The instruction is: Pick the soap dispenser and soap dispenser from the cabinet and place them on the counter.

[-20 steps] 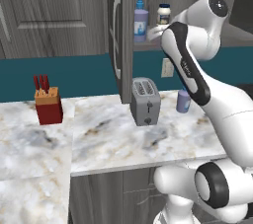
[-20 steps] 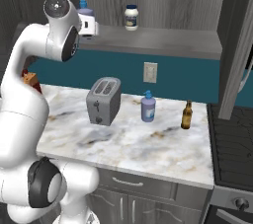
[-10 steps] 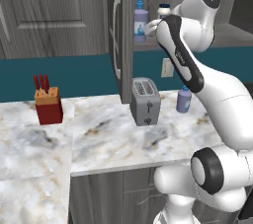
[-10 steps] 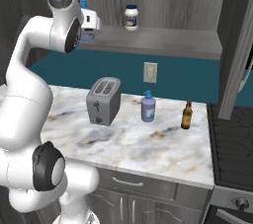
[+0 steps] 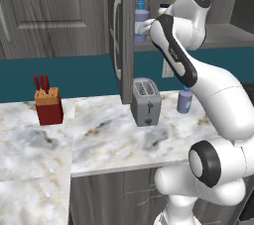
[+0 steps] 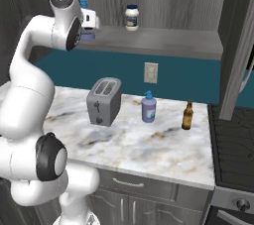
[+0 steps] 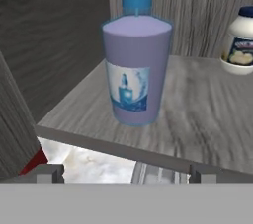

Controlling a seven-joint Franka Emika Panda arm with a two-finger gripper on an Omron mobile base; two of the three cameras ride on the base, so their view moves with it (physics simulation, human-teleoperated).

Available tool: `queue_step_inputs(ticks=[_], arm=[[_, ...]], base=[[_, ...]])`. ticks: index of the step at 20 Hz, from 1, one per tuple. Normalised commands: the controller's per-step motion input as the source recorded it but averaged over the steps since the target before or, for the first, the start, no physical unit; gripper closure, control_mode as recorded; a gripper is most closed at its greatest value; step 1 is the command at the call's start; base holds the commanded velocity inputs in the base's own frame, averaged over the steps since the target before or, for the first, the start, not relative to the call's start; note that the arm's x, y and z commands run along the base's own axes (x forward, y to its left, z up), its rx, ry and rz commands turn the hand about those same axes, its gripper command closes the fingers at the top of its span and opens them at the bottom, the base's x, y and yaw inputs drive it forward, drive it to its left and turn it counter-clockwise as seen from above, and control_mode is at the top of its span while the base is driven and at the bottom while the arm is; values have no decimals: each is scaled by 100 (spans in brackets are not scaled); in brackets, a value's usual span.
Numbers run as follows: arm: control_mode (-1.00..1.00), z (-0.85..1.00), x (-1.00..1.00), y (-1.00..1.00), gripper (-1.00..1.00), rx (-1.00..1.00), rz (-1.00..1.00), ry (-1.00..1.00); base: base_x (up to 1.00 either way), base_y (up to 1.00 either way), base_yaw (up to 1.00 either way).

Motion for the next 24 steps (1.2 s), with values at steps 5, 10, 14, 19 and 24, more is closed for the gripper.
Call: queue_step_inputs(ticks=[5,10,14,19,24], arm=[[-100,-9,35,2,-100,0,1,-5],[-100,-4,29,5,-100,0,0,-5],[-100,-1,25,11,-100,0,0,-4],[-100,0,29,3,-100,0,0,-1],[-100,-7,30,0,-100,0,0,-3]], base=[[0,0,0],[0,0,0],[0,0,0],[0,0,0],[0,0,0]])
